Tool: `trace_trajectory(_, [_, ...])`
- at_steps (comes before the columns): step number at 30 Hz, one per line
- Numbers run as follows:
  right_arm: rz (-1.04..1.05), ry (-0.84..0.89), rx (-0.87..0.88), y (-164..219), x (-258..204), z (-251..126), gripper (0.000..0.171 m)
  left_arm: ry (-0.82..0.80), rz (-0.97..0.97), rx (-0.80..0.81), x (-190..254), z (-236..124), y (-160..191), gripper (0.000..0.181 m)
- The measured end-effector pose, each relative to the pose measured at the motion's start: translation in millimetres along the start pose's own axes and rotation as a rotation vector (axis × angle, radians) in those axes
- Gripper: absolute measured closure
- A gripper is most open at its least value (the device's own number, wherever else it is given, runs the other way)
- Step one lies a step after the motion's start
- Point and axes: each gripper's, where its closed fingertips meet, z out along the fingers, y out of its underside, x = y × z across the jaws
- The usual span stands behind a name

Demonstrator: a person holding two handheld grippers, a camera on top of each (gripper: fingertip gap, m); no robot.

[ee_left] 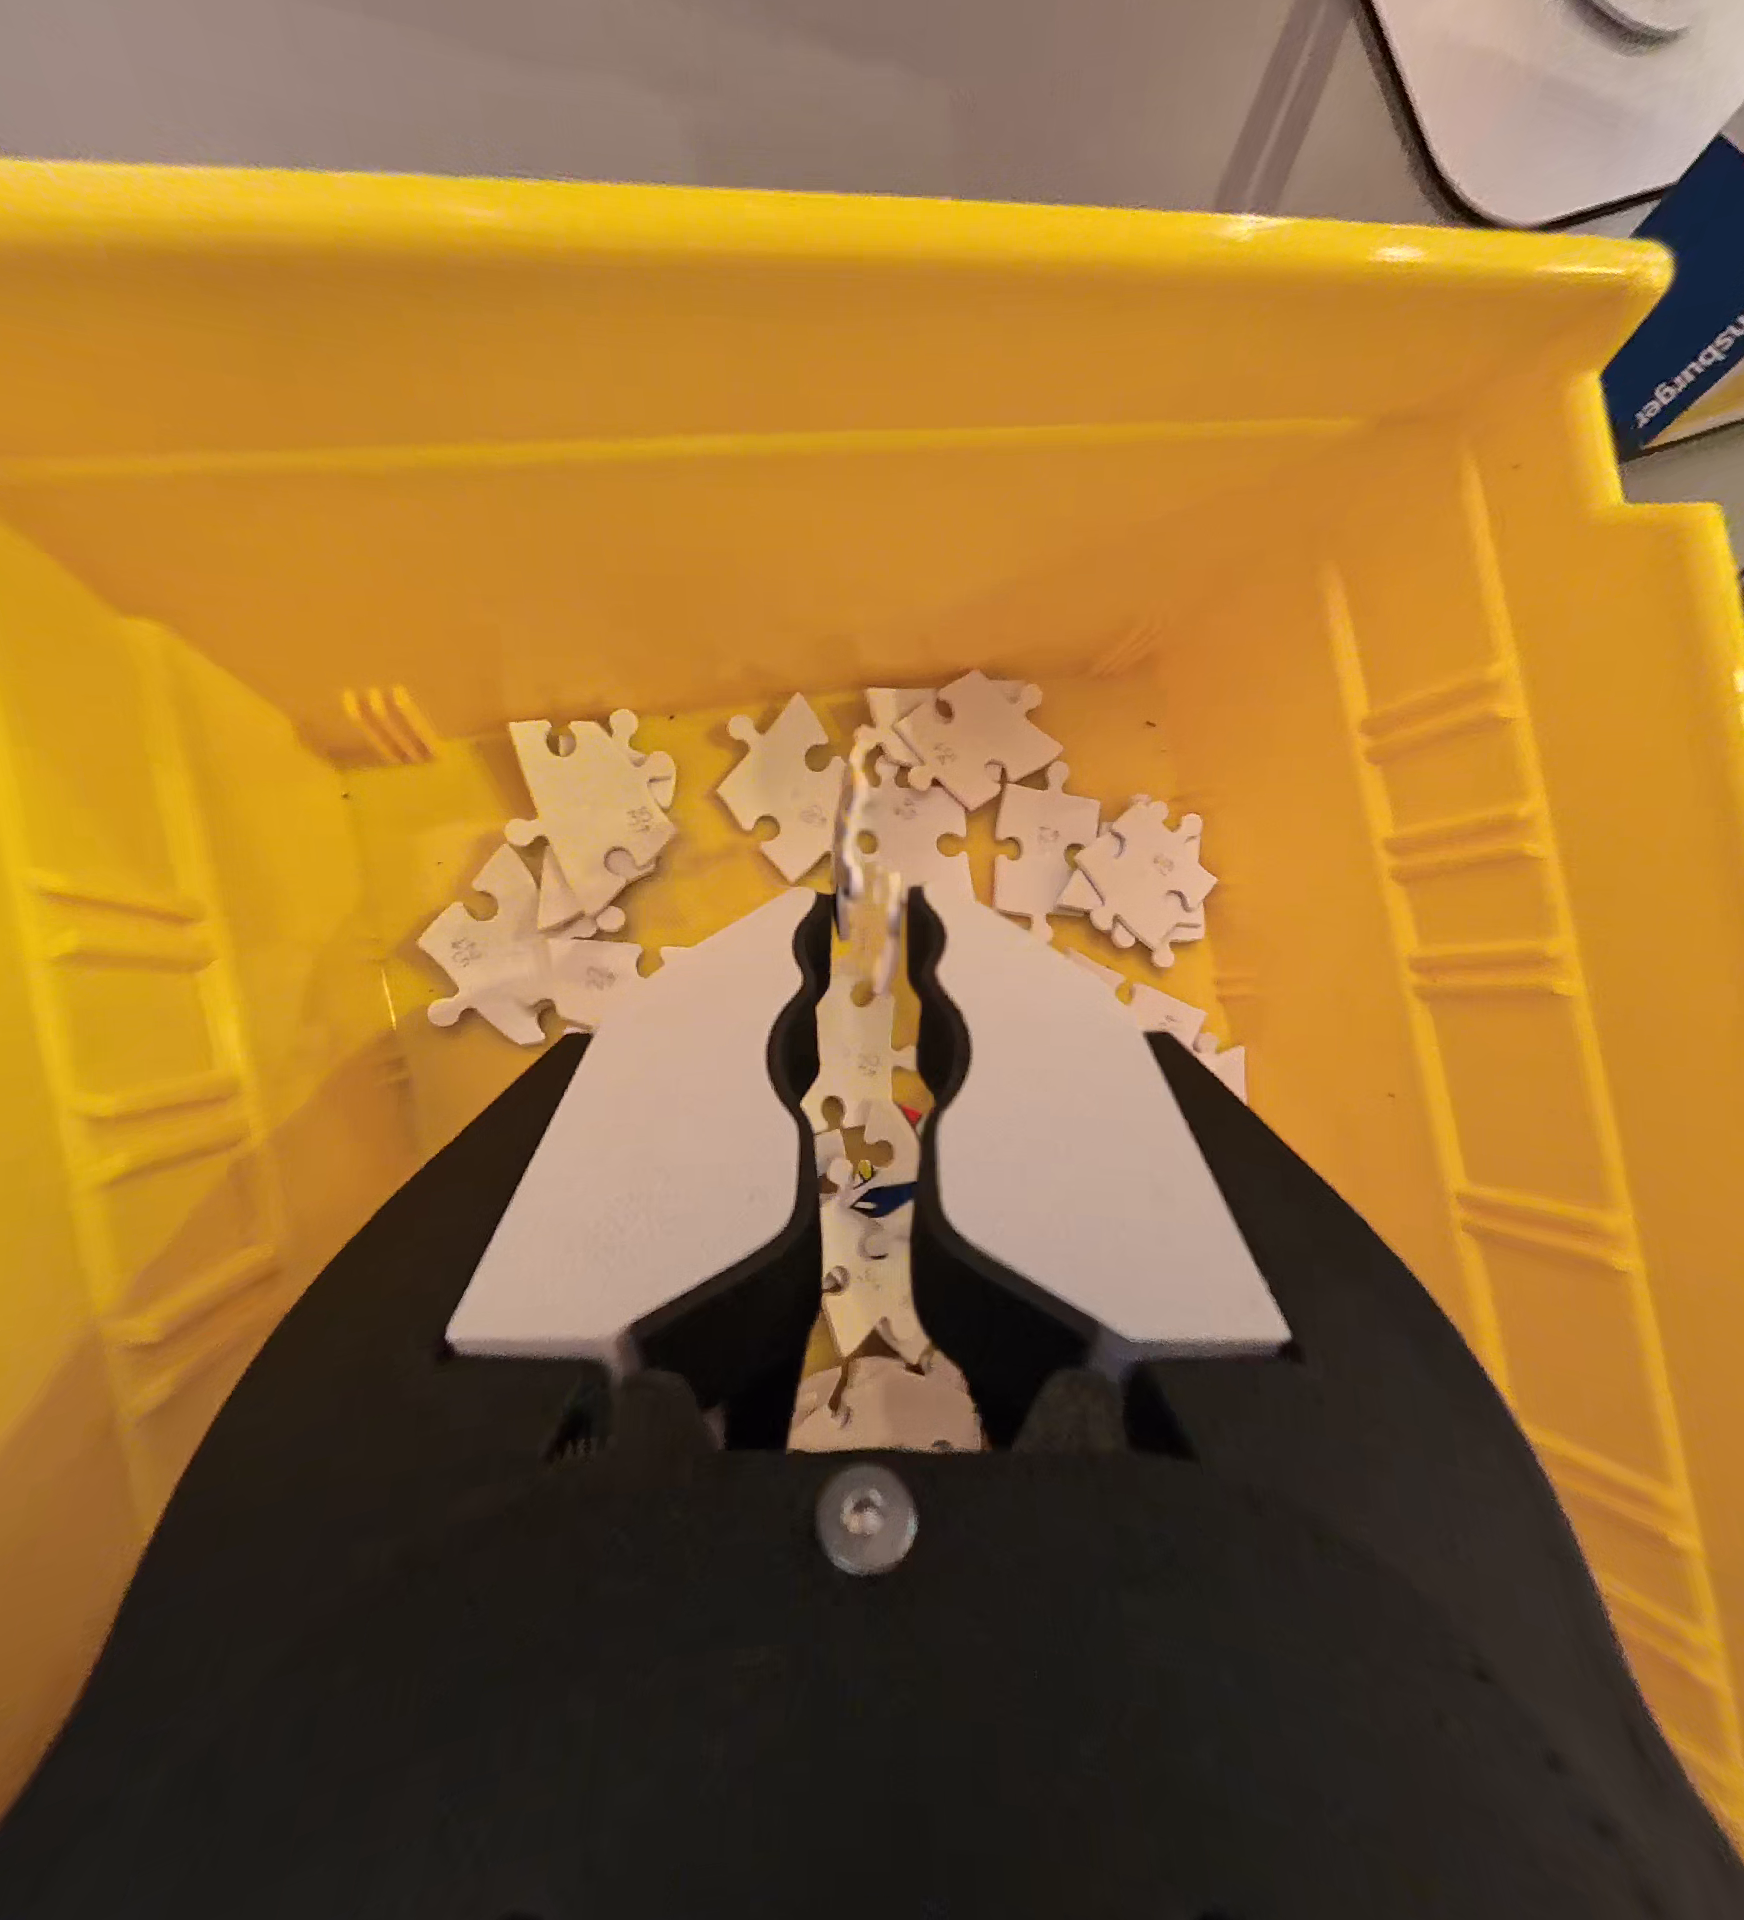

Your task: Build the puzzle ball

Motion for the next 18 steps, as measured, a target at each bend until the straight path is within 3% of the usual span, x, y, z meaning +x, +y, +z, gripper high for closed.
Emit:
trace_trajectory(3, [-0.001, 0.0, 0.0, 0.0, -0.1, -0.2, 0.171, 0.02, -0.003, -0.023, 4.6, -2.0, 1.1, 0.149])
trace_trajectory(9, [0.001, 0.003, -0.009, 1.2, 0.5, 0.8, 0.171, -0.022, 0.035, -0.009, 12.3, -37.0, 0.1, 0.152])
trace_trajectory(14, [0.004, 0.011, -0.024, 3.1, 1.8, 2.4, 0.171, -0.241, 0.146, -0.144, -1.8, -73.1, 36.6, 0.158])
trace_trajectory(18, [0.006, 0.018, -0.034, 4.4, 2.9, 3.6, 0.171, -0.273, 0.152, -0.249, -2.2, -85.3, 74.7, 0.161])
